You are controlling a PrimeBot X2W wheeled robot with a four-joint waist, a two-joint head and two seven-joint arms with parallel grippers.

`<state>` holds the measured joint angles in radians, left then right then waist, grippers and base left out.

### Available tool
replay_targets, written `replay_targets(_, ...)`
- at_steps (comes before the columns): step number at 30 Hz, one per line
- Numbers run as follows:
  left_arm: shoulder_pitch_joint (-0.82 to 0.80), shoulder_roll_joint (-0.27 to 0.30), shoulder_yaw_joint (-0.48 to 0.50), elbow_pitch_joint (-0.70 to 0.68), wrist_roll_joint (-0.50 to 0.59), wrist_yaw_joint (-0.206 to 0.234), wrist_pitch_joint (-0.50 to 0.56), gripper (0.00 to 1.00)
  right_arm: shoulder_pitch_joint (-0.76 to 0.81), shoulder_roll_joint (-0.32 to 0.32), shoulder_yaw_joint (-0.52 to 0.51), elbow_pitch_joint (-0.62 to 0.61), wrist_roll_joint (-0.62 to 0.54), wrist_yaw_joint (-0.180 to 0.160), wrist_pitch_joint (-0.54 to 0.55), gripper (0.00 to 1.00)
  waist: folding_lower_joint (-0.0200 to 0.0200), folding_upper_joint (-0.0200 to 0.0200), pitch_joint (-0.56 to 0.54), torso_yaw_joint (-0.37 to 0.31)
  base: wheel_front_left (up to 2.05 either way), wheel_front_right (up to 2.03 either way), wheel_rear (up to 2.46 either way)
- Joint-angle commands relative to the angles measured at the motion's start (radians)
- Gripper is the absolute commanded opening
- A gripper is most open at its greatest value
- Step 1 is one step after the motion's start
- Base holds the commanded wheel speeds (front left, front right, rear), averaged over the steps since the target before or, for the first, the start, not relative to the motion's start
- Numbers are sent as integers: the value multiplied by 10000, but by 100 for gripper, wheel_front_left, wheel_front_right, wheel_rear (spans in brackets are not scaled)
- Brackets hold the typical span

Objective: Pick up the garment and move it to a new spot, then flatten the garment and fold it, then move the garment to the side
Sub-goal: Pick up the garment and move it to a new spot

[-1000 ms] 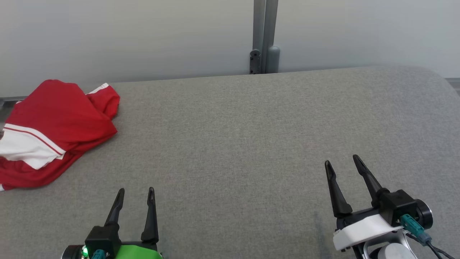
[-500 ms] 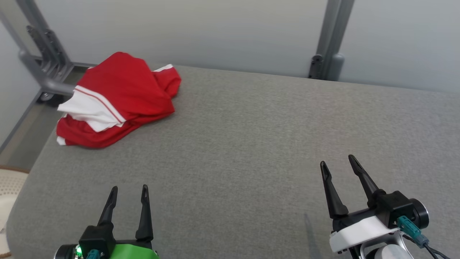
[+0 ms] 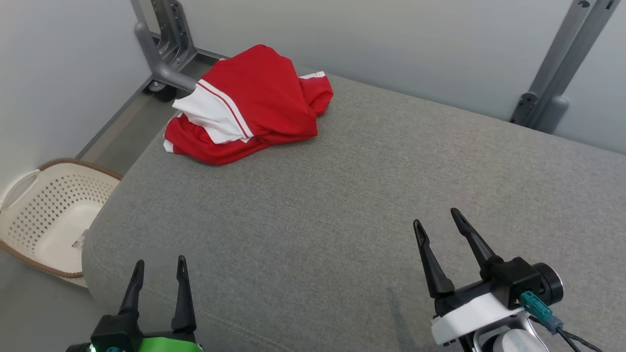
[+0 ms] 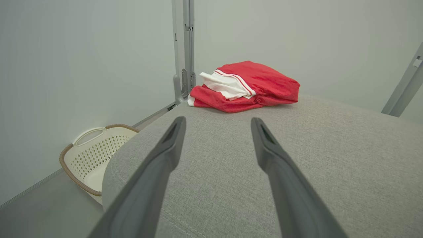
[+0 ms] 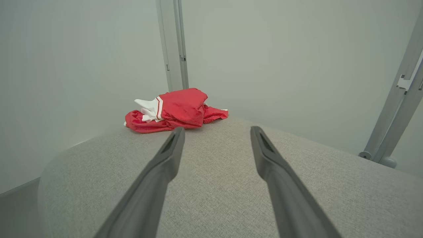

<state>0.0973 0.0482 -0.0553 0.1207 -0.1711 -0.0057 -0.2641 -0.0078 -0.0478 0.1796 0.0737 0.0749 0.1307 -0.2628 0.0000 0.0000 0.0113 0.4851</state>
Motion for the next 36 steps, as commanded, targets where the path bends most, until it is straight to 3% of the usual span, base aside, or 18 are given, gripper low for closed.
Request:
replay_targets(1, 77, 39, 66, -19, -54, 38, -9, 100, -127, -47, 36, 49, -74, 1, -32, 100, 0, 0, 261, 136, 0, 0, 0)
replay_targets(6, -467, 39, 494, -8, -219, 36, -9, 100, -428, -49, -13, 64, -290, 1, -32, 100, 0, 0, 892, -221, 0, 0, 0)
replay_targets(13, -2143, 162, 1054, 394, -541, -504, -7, 100, -947, -50, -283, -80, -755, 1, -32, 100, 0, 0, 2011, -915, 0, 0, 0)
replay_targets(20, -5553, 1195, 958, 2281, -550, -926, 233, 100, -1736, -47, -274, -192, -1161, 1, -32, 100, 0, 0, 3171, -1755, 0, 0, 0)
replay_targets(24, -7583, 1457, 849, 3491, -939, -1089, 704, 100, -2087, -47, -214, -211, -1283, 1, -32, 100, 0, 0, 3708, -2247, 0, 0, 0)
replay_targets(30, -9681, 1531, 435, 5243, -1223, -1179, 1234, 100, -2383, -43, -255, -287, -1396, 1, -32, 100, 0, 0, 4335, -2923, 0, 0, 0)
replay_targets(36, -10566, 1499, -79, 6974, -1173, -1223, 1853, 100, -2448, -41, -342, -419, -1510, 1, -32, 100, 0, 0, 4720, -3353, 0, 0, 0)
